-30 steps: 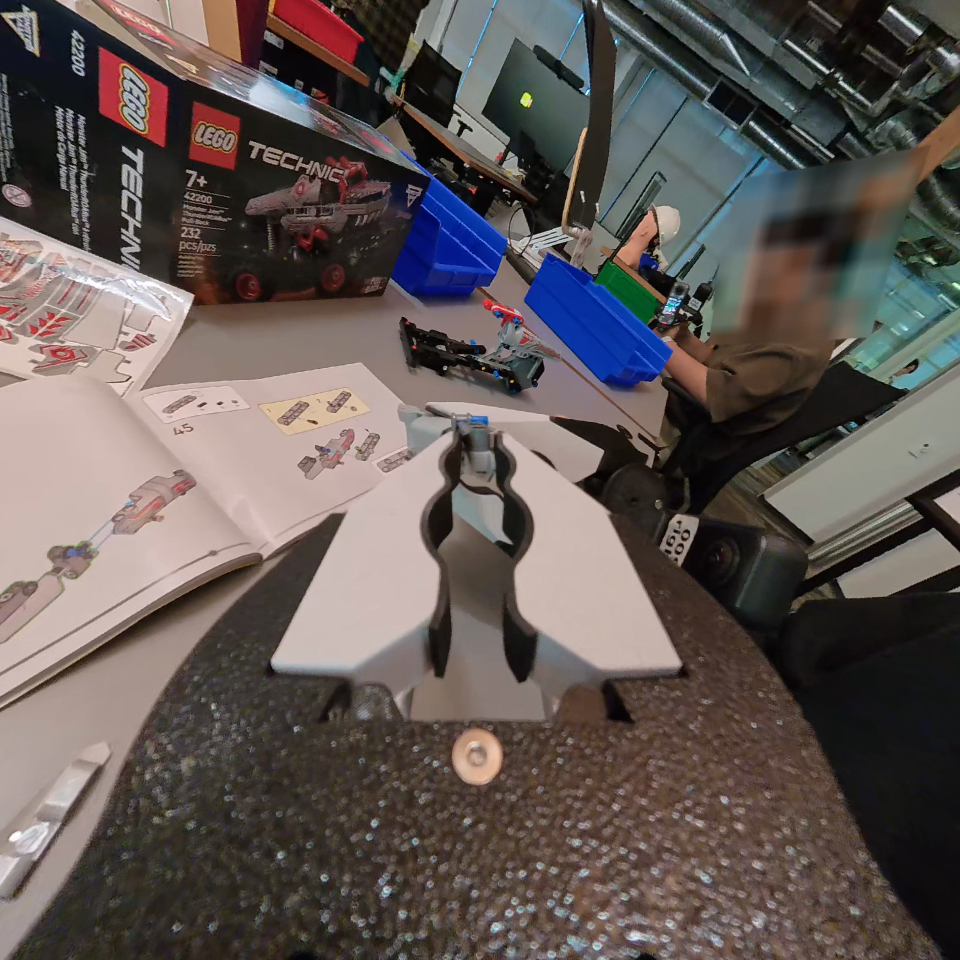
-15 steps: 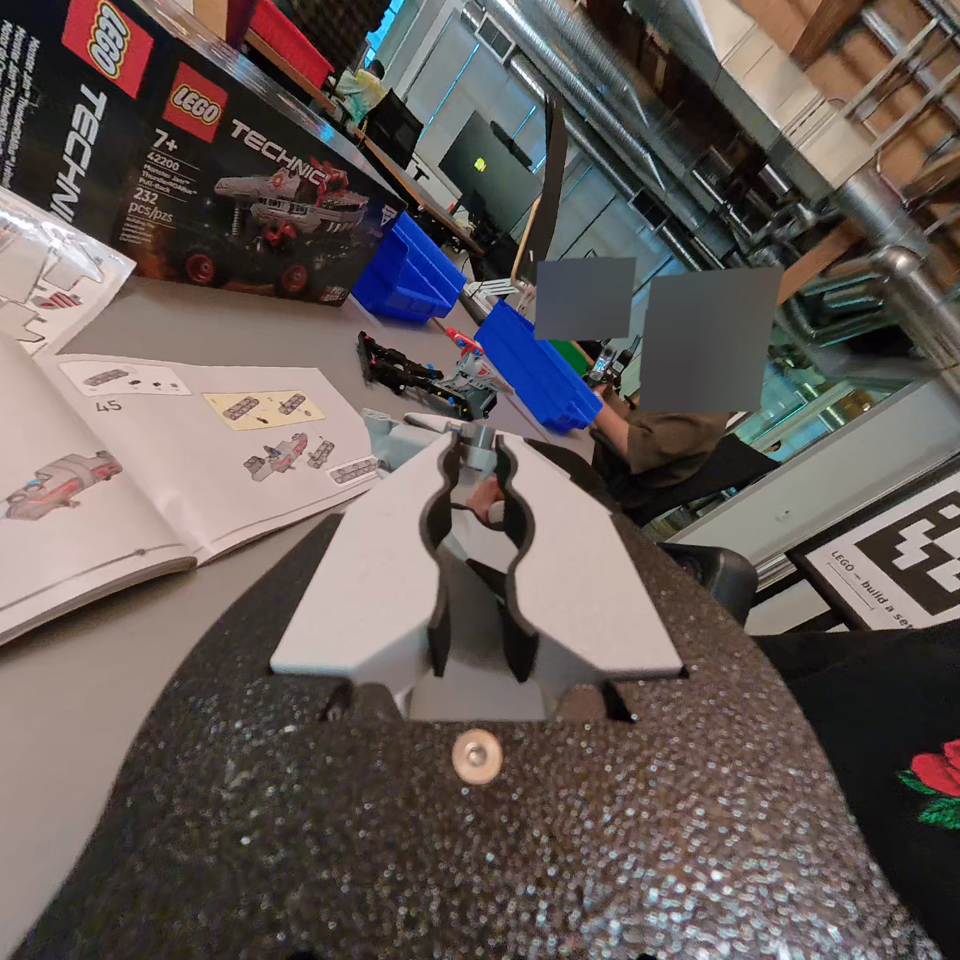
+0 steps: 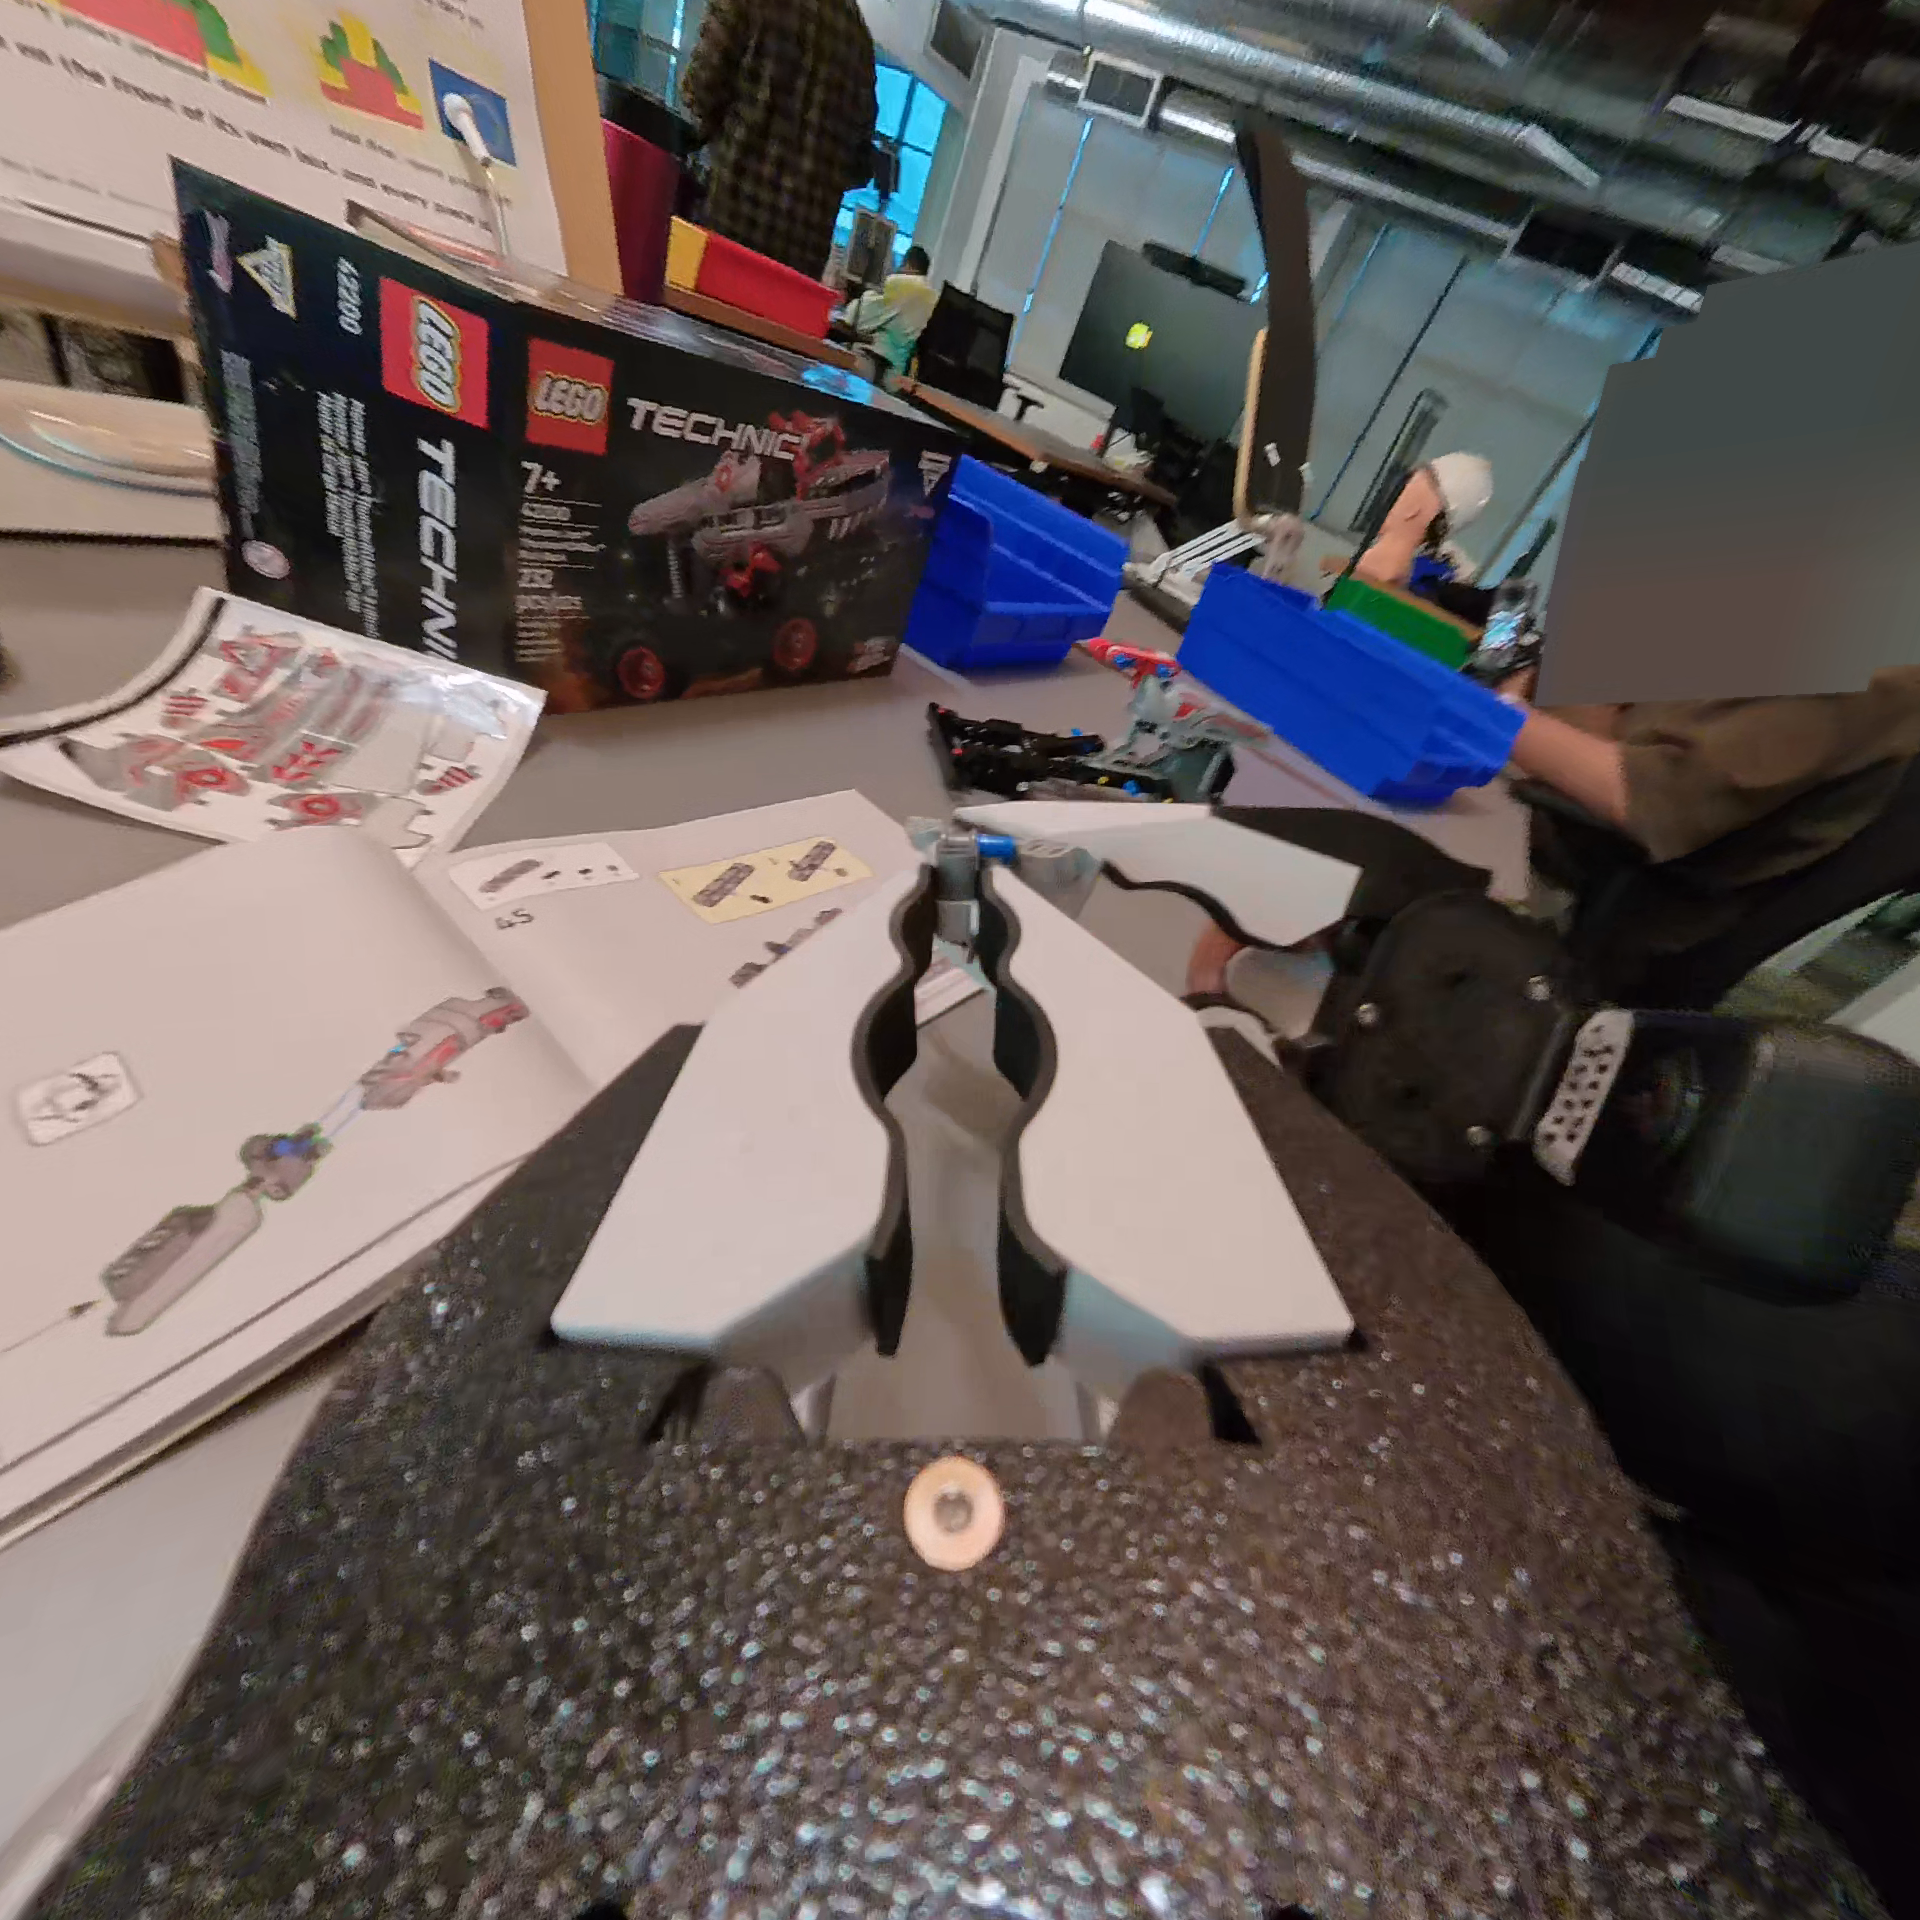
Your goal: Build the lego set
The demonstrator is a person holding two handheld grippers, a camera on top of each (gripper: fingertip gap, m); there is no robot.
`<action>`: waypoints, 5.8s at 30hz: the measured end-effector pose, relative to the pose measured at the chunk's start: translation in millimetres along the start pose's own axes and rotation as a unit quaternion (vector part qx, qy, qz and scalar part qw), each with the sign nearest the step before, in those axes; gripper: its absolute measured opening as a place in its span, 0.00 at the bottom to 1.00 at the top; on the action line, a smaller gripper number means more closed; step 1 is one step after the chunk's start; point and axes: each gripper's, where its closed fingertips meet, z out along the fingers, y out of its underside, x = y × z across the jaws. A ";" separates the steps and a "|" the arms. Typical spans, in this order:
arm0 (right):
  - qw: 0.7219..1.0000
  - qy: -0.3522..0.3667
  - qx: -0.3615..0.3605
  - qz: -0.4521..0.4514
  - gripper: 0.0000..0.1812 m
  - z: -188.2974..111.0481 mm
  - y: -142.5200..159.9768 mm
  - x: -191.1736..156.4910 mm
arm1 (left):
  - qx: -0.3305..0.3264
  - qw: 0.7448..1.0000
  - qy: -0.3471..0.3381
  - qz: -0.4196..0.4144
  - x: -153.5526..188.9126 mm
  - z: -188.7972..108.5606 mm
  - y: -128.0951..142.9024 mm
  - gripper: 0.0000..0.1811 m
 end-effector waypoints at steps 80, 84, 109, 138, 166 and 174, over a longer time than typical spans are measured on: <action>0.950 0.142 -0.072 -0.269 0.13 0.1 -10.0 19.7 | 0.000 0.986 0.006 -0.169 12.7 3.8 15.9 0.03; 0.955 0.126 -0.080 -0.256 0.12 1.3 -6.9 16.3 | -0.002 0.983 -0.001 -0.184 11.8 4.7 18.6 0.03; 0.969 0.016 -0.143 -0.202 0.12 14.1 15.4 -16.5 | -0.060 0.965 0.006 -0.255 0.8 19.7 53.8 0.04; 0.956 -0.071 -0.165 -0.234 0.12 13.7 21.7 -54.6 | -0.221 0.952 0.033 -0.211 -8.5 14.7 83.3 0.09; 0.959 0.025 -0.160 -0.232 0.12 12.4 14.2 -23.5 | -0.170 0.977 0.075 -0.109 4.9 3.3 40.1 0.25; 0.959 0.039 -0.102 -0.261 0.12 11.2 -9.0 -26.7 | -0.125 0.982 0.060 -0.127 1.4 11.0 42.0 0.07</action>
